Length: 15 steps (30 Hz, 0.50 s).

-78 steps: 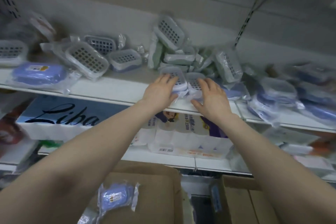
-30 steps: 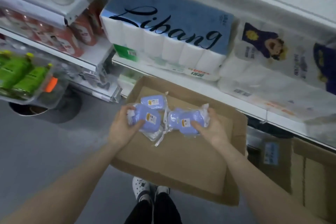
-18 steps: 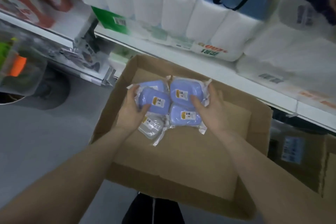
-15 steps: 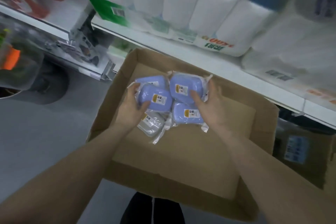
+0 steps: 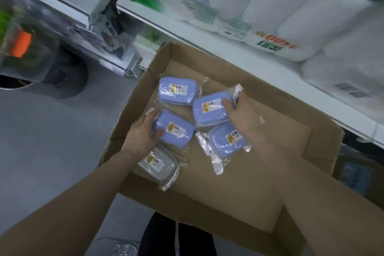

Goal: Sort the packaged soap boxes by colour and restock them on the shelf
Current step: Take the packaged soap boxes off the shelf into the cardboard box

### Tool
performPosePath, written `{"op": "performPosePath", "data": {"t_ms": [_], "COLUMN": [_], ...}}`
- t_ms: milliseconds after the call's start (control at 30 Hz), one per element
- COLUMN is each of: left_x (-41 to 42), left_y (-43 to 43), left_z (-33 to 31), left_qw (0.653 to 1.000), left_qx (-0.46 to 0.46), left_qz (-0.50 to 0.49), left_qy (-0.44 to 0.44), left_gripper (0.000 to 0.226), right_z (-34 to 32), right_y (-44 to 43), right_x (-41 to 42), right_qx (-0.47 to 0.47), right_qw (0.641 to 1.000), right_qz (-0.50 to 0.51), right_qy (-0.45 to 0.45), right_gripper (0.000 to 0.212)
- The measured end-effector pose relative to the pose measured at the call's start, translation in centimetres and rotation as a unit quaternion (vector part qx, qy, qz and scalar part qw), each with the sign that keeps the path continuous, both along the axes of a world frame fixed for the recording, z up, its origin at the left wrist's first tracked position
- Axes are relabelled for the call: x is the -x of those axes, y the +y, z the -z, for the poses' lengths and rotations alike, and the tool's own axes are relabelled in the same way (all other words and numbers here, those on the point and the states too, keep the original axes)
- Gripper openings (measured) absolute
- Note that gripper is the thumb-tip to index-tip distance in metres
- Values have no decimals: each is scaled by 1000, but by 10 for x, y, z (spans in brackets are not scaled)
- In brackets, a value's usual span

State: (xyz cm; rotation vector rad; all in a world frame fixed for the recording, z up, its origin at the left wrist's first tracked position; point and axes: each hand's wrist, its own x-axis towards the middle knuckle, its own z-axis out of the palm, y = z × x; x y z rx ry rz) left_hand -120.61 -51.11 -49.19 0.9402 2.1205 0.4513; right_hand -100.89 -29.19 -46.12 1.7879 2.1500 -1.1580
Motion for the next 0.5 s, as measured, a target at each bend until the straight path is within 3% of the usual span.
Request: {"op": "performPosePath", "data": {"t_ms": [133, 233, 333, 500], "left_x": [0, -2, -2, -2], "left_y": [8, 19, 30, 47], "left_z": [2, -10, -28, -72], "left_qw": [997, 991, 987, 974], "left_qx": [14, -4, -23, -43], "left_qz": [17, 50, 77, 123], "left_qy": [69, 121, 142, 183], "left_gripper": [69, 66, 62, 56], "right_z": [6, 1, -13, -60], "right_y": [0, 0, 2, -1], "right_x": [5, -1, -9, -16], "right_qx": [-143, -207, -219, -265], "right_qw": [965, 932, 928, 917], "right_qz": [-136, -180, -187, -242], "right_qy": [-173, -238, -238, -176], "right_gripper": [56, 64, 68, 51]}}
